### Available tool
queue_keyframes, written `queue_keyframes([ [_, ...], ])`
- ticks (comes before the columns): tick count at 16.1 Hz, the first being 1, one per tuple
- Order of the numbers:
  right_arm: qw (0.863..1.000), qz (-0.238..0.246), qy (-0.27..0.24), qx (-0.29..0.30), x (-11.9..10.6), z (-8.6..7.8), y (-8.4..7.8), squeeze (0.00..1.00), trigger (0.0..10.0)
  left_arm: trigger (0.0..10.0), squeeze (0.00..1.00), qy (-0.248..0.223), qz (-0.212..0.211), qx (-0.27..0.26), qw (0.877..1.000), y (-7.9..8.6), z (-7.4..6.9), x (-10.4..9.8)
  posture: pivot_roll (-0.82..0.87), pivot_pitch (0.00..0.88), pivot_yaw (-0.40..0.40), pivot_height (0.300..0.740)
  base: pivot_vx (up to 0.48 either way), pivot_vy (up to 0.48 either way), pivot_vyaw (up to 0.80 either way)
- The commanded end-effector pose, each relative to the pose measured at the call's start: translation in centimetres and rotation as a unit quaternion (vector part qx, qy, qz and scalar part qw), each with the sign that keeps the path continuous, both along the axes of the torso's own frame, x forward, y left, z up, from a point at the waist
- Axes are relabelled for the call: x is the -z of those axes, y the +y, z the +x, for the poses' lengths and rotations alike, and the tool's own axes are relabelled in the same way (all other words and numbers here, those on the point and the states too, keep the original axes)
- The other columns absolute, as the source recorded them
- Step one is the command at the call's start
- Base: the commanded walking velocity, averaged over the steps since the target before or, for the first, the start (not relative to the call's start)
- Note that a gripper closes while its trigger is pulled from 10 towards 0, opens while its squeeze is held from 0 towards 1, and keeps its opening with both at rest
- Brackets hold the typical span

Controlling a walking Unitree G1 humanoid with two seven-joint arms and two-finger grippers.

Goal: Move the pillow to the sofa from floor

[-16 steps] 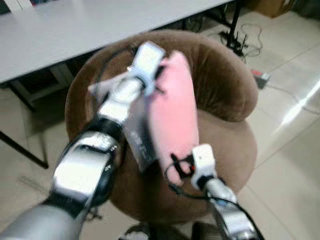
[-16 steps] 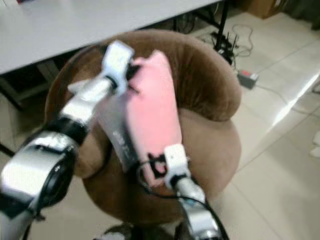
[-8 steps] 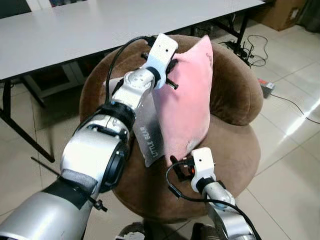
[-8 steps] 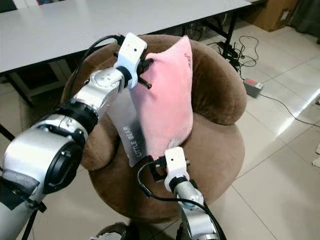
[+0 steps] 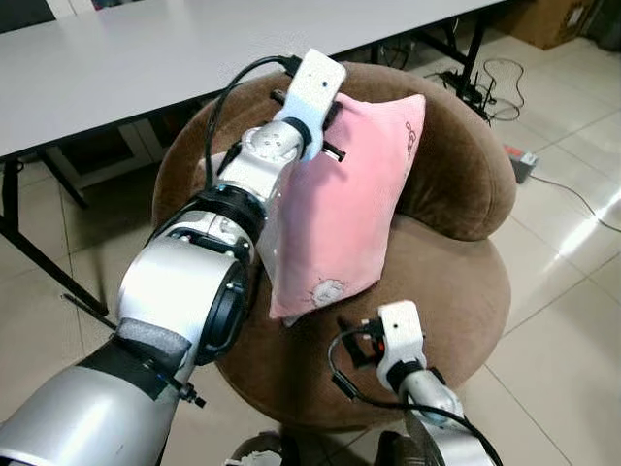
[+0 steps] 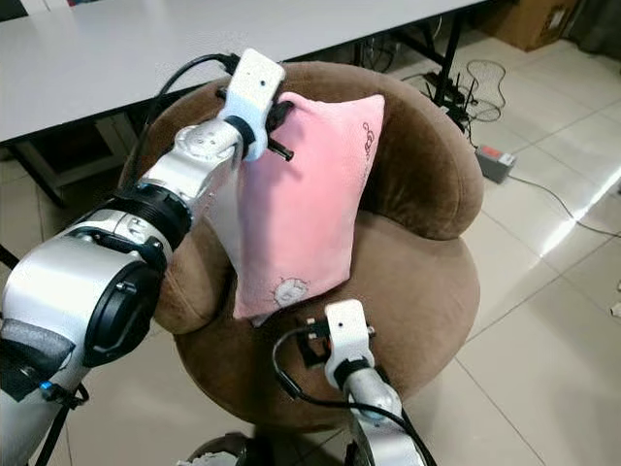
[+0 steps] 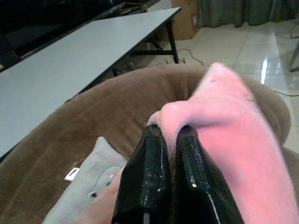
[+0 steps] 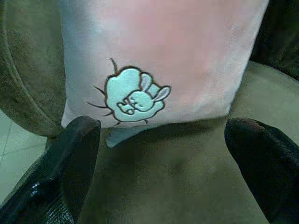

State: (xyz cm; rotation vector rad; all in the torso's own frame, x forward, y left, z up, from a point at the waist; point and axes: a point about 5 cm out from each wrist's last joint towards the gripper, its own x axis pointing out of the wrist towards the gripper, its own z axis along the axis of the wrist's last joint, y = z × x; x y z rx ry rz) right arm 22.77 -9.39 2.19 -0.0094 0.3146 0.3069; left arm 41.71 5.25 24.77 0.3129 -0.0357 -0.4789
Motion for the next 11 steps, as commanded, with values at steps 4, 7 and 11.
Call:
queue_keyframes([
  [4, 1.000, -0.001, -0.001, 0.016, -0.2, -1.3, 0.0, 0.00, 10.0, 0.0, 0.00, -0.046, -0.018, 0.035, 0.998, -2.9, -0.4, -3.9, -0.25, 0.154, 0.137, 0.740, 0.000, 0.000, 0.00],
  [7, 0.999, -0.006, 0.022, 0.030, 0.5, -3.9, -0.4, 0.00, 10.0, 0.0, 0.00, -0.078, -0.074, 0.054, 0.993, -4.4, -0.9, -7.5, -0.30, 0.186, 0.133, 0.740, 0.000, 0.000, 0.00],
  [11, 0.998, -0.011, 0.037, 0.046, 0.5, -5.8, -1.0, 0.00, 10.0, 0.0, 0.00, -0.108, -0.101, 0.042, 0.988, -3.7, -0.9, -10.4, -0.34, 0.227, 0.143, 0.740, 0.000, 0.000, 0.00],
])
